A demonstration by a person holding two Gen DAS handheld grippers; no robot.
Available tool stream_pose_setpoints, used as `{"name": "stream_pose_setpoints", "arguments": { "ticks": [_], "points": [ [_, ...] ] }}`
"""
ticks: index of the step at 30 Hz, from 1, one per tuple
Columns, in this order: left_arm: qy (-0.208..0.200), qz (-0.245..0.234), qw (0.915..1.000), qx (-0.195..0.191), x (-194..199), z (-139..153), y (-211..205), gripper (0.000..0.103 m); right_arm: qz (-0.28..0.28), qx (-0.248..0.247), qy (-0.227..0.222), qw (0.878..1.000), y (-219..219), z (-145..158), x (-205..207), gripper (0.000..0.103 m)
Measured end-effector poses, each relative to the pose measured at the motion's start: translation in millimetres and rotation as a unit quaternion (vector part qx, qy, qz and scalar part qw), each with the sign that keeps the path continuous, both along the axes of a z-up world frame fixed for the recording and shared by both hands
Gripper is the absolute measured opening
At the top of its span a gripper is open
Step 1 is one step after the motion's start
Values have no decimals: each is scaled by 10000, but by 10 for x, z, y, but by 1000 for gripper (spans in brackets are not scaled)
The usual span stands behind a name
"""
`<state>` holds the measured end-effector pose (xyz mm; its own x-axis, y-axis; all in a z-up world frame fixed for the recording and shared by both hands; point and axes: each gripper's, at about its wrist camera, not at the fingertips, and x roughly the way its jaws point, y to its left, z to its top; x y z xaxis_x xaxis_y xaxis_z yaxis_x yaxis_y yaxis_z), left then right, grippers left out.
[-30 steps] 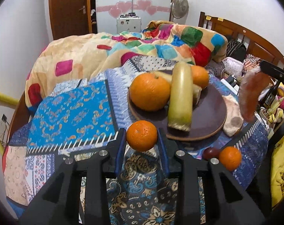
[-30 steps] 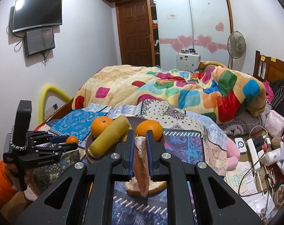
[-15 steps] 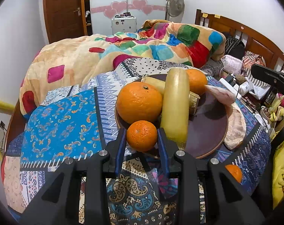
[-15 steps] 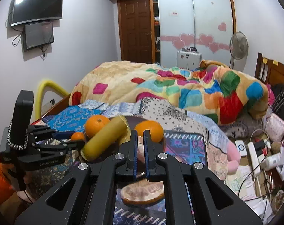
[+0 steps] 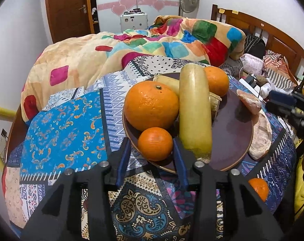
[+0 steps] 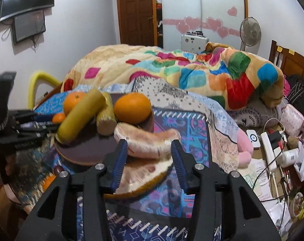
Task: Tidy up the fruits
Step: 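Place the small orange on the plate with the left gripper while the right lifts the pomelo segment, then lower the pink pomelo segment onto the plate and open the right gripper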
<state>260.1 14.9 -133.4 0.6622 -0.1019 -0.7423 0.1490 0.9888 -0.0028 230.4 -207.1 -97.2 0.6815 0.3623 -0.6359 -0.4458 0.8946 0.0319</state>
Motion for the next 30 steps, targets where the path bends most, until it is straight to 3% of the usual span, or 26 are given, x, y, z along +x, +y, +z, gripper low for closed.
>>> {"name": "stream_pose_setpoints", "arguments": {
  "ticks": [5,11,14,18,20,22,25,26,27,30],
  "points": [
    [55,47,10000,-39,-10,-11,32,52,70,-184,87,9998,59,-116,23,61],
    [37,79,10000,-12,-59,-7,54,56,46,-234,87,9997,150,-128,62,63],
    [31,78,10000,-38,-98,1,71,57,44,-265,137,9995,226,-151,114,73],
    [4,64,10000,-51,-152,18,80,58,-52,-422,63,9991,305,-161,155,75],
    [-26,74,10000,-29,-171,27,80,59,-119,-445,83,9989,305,-160,183,73],
    [-41,77,10000,-32,-188,32,86,60,-239,-487,60,9985,277,-155,201,61],
    [-49,68,9999,-64,-205,38,89,60,-216,-318,109,9992,194,-141,207,57],
    [-56,64,9999,-68,-208,40,89,60,-207,-323,44,9993,191,-123,183,49],
    [-62,60,9999,-71,-210,42,86,60,-193,-336,-22,9992,202,-105,161,32],
    [-75,64,9999,-94,-223,52,85,60,-210,-489,-247,9983,255,-28,98,23]
  ]
}}
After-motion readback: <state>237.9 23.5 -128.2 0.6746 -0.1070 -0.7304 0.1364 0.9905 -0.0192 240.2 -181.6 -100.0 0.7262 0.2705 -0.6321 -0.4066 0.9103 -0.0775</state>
